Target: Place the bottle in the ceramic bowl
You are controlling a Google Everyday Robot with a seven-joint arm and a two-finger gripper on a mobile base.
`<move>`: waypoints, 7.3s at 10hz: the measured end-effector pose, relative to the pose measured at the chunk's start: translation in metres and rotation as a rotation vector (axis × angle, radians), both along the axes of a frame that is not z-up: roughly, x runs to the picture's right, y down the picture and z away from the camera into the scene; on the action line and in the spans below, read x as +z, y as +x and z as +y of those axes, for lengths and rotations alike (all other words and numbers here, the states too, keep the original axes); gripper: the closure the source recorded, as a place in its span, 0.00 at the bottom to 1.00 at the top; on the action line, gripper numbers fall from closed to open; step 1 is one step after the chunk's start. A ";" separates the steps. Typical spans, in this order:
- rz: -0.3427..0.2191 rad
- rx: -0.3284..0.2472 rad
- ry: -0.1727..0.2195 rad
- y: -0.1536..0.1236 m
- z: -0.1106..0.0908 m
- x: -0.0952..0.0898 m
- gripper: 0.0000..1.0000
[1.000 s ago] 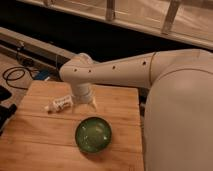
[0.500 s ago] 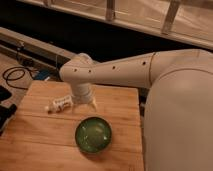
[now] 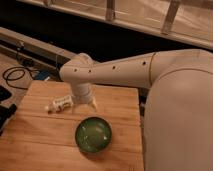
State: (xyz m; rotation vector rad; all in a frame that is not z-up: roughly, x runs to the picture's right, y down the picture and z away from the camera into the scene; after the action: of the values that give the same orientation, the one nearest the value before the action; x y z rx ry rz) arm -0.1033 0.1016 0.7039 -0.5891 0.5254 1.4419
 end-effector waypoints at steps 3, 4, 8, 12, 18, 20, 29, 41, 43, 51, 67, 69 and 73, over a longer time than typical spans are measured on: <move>0.000 -0.001 0.001 0.000 0.000 0.000 0.35; 0.003 -0.005 0.008 0.001 -0.001 0.000 0.35; -0.021 -0.060 0.099 -0.037 -0.018 0.017 0.35; -0.080 -0.074 0.177 -0.106 -0.049 0.045 0.35; -0.043 -0.039 0.159 -0.097 -0.046 0.049 0.35; 0.044 0.007 0.134 -0.075 -0.047 0.072 0.35; 0.118 0.044 0.121 -0.094 -0.086 0.158 0.35; 0.048 0.114 0.052 -0.123 -0.052 0.159 0.35; 0.085 0.074 0.036 -0.129 -0.040 0.178 0.35; 0.125 0.038 0.013 -0.136 -0.032 0.190 0.35; 0.138 0.032 -0.007 -0.134 -0.033 0.190 0.35; 0.138 0.032 -0.006 -0.134 -0.033 0.189 0.35; 0.150 0.033 0.011 -0.129 -0.043 0.186 0.35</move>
State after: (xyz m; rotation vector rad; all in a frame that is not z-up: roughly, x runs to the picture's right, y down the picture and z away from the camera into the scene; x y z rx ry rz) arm -0.2321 0.0586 0.8896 -0.4856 0.6278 1.5269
